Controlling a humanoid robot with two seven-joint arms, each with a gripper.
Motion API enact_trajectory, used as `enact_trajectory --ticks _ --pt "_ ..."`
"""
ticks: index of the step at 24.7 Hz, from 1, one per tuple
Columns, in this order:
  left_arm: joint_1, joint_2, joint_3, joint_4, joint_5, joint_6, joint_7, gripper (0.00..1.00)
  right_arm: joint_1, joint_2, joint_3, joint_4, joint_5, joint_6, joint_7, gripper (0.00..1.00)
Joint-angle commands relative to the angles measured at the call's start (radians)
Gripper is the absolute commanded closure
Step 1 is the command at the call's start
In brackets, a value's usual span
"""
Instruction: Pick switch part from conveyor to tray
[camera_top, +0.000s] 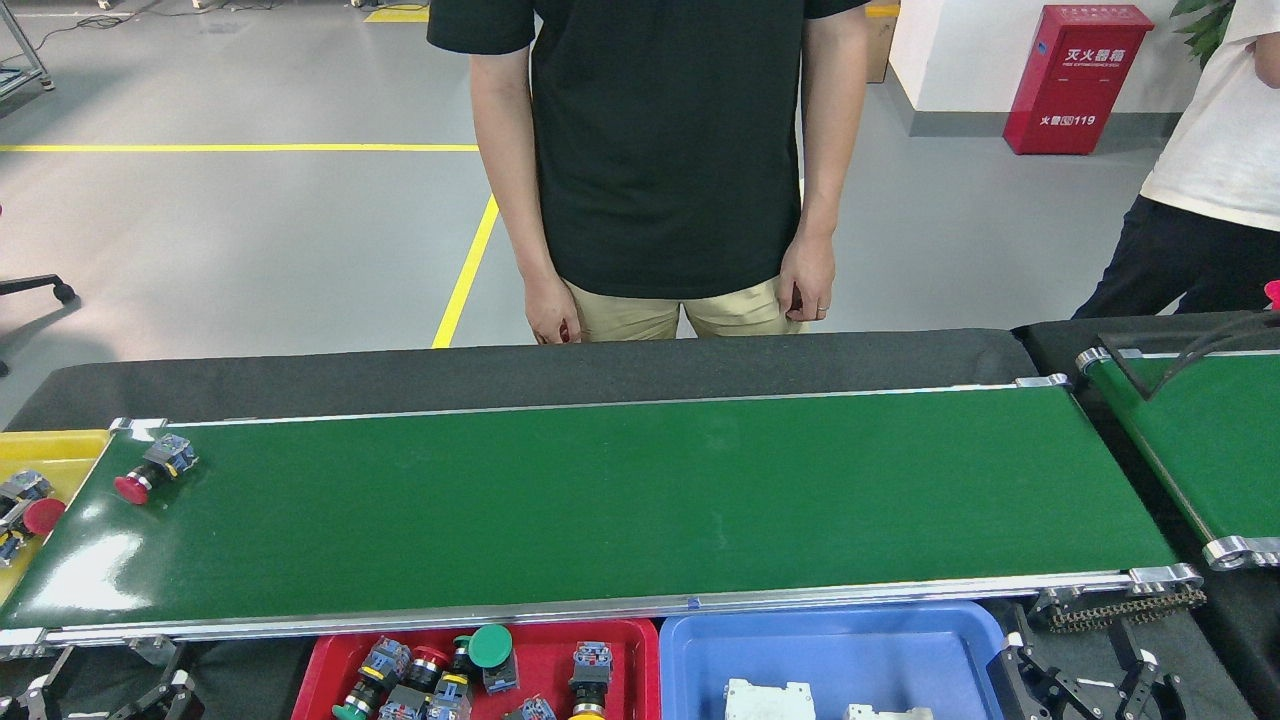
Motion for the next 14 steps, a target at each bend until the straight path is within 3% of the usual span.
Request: enact_trajectory --ticks 1,14 --pt "-0.001 0.009 0.008 -0.01 0.004 -0.002 0.008 0.0 -0.009 0.001 -0.005 -0.016 -0.001 -0.001 -0.005 0.01" --pt "-0.007 0.01 0.006 -0.015 0.001 -0.002 0.008 0.0 -0.022 0.001 -0.011 -0.014 -0.003 0.002 -0.003 0.01"
